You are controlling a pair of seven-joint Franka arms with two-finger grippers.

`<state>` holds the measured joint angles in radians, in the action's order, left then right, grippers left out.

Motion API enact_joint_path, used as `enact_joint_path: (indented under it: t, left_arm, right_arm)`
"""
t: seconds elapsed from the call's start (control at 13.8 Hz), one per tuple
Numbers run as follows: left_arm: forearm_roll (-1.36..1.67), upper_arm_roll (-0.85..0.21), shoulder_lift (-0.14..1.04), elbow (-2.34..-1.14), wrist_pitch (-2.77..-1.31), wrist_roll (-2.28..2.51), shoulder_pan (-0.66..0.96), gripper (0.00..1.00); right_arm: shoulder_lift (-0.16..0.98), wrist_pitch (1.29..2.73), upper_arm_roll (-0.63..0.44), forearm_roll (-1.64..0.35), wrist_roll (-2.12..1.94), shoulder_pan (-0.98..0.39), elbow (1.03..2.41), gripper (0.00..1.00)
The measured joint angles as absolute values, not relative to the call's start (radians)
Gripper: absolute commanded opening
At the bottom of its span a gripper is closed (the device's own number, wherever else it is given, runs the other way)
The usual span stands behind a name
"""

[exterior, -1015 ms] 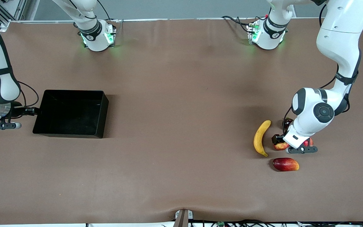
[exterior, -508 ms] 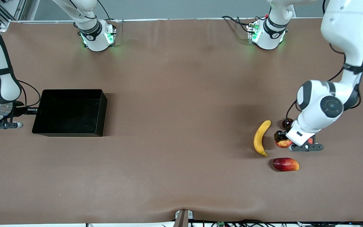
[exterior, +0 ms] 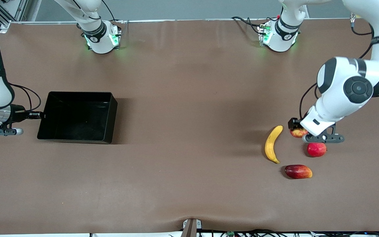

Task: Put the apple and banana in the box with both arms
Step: 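Lift the apple with the left gripper while the right gripper approaches the box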

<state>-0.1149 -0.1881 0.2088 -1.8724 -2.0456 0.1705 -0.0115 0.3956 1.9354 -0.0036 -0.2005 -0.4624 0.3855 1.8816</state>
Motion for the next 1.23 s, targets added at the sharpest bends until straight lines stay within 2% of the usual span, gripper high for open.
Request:
enact_joint_path:
  t: [0.29,0.65,1.02,1.23]
  left_arm:
    - [-0.114,-0.191,0.147,-1.832,-1.899,0.171,-0.013,0.00]
    - [-0.105,-0.192,0.132,-1.819,-1.857,0.182,-0.013,0.00]
    - [-0.085,-0.193,0.129,-1.805,-1.810,0.191,-0.013,0.00]
    - [-0.044,-0.194,0.127,-1.803,-1.807,0.214,-0.013,0.00]
  right_arm:
    - [0.392,1.847,0.001,-0.235,-0.444,0.319,1.825,0.00]
    - [0.364,1.798,0.010,-0.322,-0.217,0.148,1.819,0.00]
    - [0.352,1.810,0.013,-0.398,-0.013,-0.057,1.805,0.00]
    - [0.351,1.891,0.014,-0.410,0.092,-0.193,1.788,0.00]
